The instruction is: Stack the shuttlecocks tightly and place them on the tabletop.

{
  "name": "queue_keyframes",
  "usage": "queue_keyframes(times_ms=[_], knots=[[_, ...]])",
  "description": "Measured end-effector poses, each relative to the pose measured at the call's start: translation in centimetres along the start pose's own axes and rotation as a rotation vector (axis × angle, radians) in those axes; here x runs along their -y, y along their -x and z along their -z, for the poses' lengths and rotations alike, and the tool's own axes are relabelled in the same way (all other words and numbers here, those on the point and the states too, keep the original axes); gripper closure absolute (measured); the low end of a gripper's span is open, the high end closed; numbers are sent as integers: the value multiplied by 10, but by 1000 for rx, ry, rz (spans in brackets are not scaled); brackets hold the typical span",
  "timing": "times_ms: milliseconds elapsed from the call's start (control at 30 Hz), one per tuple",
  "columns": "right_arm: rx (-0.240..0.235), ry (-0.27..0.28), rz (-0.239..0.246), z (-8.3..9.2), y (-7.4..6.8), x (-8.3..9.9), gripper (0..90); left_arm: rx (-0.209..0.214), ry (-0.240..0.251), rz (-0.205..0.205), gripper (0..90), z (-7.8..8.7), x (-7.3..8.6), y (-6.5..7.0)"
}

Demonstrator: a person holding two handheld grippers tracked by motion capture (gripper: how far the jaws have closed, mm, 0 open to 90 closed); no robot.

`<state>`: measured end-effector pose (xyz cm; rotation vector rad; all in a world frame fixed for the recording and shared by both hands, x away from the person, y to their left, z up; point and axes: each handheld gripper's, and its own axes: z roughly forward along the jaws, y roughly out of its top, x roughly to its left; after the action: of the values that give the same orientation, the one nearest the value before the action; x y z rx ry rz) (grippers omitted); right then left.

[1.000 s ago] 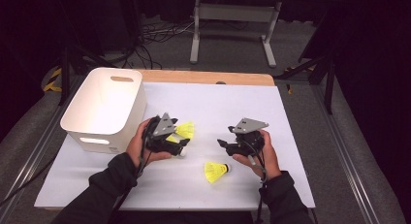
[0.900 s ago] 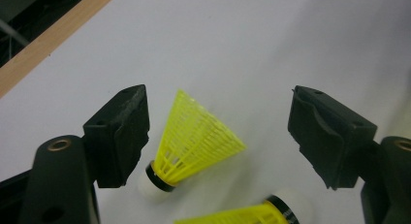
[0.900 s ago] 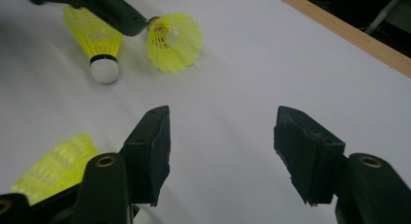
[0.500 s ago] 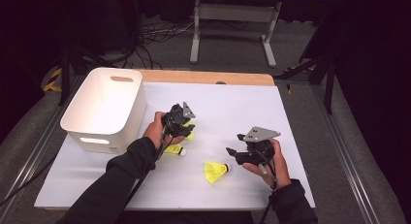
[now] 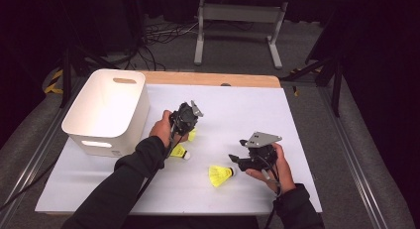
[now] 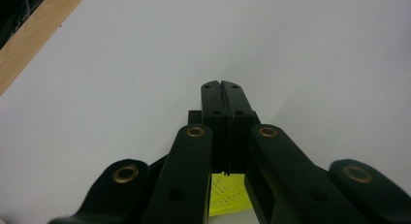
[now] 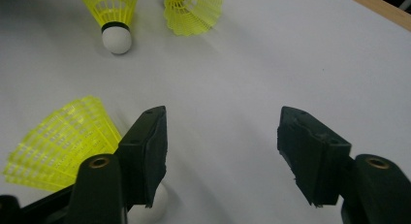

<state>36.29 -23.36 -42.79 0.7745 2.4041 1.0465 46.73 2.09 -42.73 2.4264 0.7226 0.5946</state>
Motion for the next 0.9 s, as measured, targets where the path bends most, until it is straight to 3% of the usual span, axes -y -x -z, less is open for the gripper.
queue_keyframes(times_ms=[300, 400, 500, 600, 900], knots=[[-10, -3, 9, -1, -2, 0, 360, -1, -9, 13, 897, -4, -15, 3], [-13, -3, 15, -2, -3, 1, 353, -24, -6, 14, 896, -6, -15, 4], [-15, -6, 19, -3, -4, 1, 350, -17, -26, 15, 887, -6, -15, 2], [-17, -9, 23, -3, -4, 0, 347, 4, -12, 30, 872, -6, -13, 1], [-18, -16, 23, -5, -4, 1, 342, 16, 3, 41, 812, -4, -12, 0]])
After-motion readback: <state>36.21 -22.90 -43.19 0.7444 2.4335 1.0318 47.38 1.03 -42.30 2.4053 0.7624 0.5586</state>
